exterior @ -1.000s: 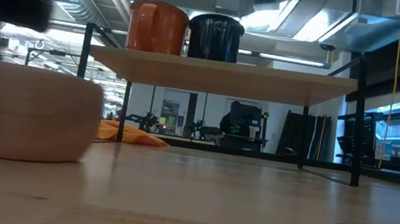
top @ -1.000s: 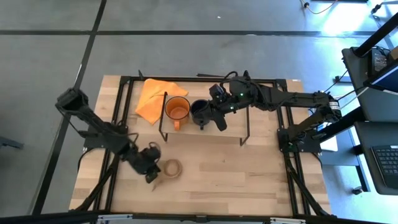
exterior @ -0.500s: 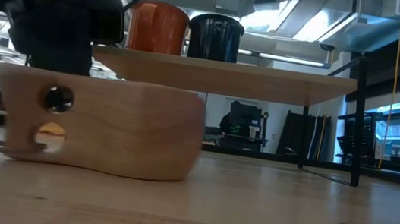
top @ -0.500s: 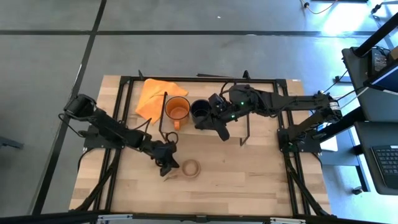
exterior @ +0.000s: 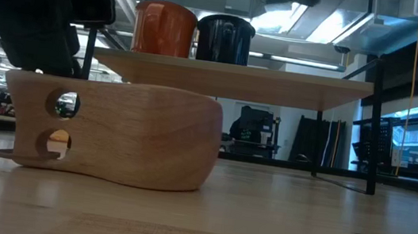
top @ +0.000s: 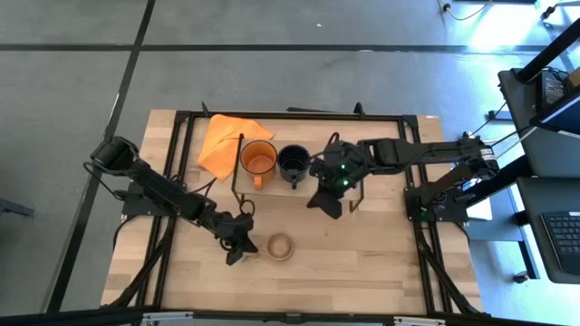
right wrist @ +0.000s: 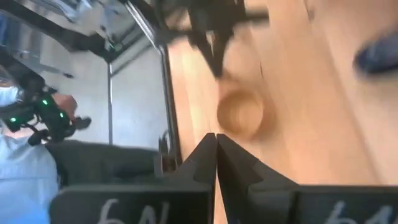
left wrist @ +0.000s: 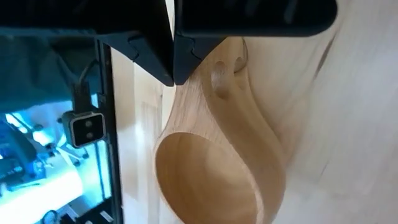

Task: Stack small to large cups/mugs on shelf
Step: Put the brown wooden mug onto the shelf

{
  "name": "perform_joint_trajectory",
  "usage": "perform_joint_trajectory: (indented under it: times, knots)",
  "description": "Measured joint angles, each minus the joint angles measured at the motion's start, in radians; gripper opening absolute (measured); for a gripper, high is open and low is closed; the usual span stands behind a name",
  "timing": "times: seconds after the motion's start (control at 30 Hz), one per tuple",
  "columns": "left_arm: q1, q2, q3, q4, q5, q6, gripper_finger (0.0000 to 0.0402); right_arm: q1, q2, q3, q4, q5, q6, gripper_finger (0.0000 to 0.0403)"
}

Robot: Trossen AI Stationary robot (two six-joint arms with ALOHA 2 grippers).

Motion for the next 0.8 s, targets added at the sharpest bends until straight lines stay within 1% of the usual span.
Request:
perform_joint_trajectory:
  times: [0.1,0.17,0.27,0.33,0.47,0.57,0.67,0.8]
  knots:
    - [-0.016,-0.001,0.002,-0.021,-0.032,-0.040,0.0000,0.026,0.005,0.000,-0.055,0.012,0.059,0.0014]
    - [-0.023,-0.009,0.002,-0.030,-0.042,-0.057,0.0000,0.041,0.015,0.000,-0.060,0.021,0.092,0.0019]
    - [-0.036,-0.049,-0.003,-0.060,-0.064,-0.071,0.0000,0.059,0.035,0.000,-0.061,0.029,0.137,0.0040]
    - [-0.044,-0.103,-0.006,-0.066,-0.099,-0.066,0.0000,0.074,0.048,0.000,-0.053,0.046,0.162,0.0062]
    - [-0.064,-0.248,0.008,-0.046,-0.209,0.009,0.0000,0.099,0.088,0.000,-0.052,0.081,0.203,0.0112]
    - [-0.081,-0.353,0.012,-0.047,-0.268,0.043,0.0000,0.117,0.122,0.000,-0.024,0.104,0.219,0.0141]
    - [-0.105,-0.446,0.014,-0.081,-0.341,0.057,0.0000,0.137,0.161,0.000,0.039,0.106,0.247,0.0157]
    - [-0.153,-0.542,0.014,-0.250,-0.485,0.011,0.0000,0.161,0.204,0.000,0.063,0.098,0.288,0.0160]
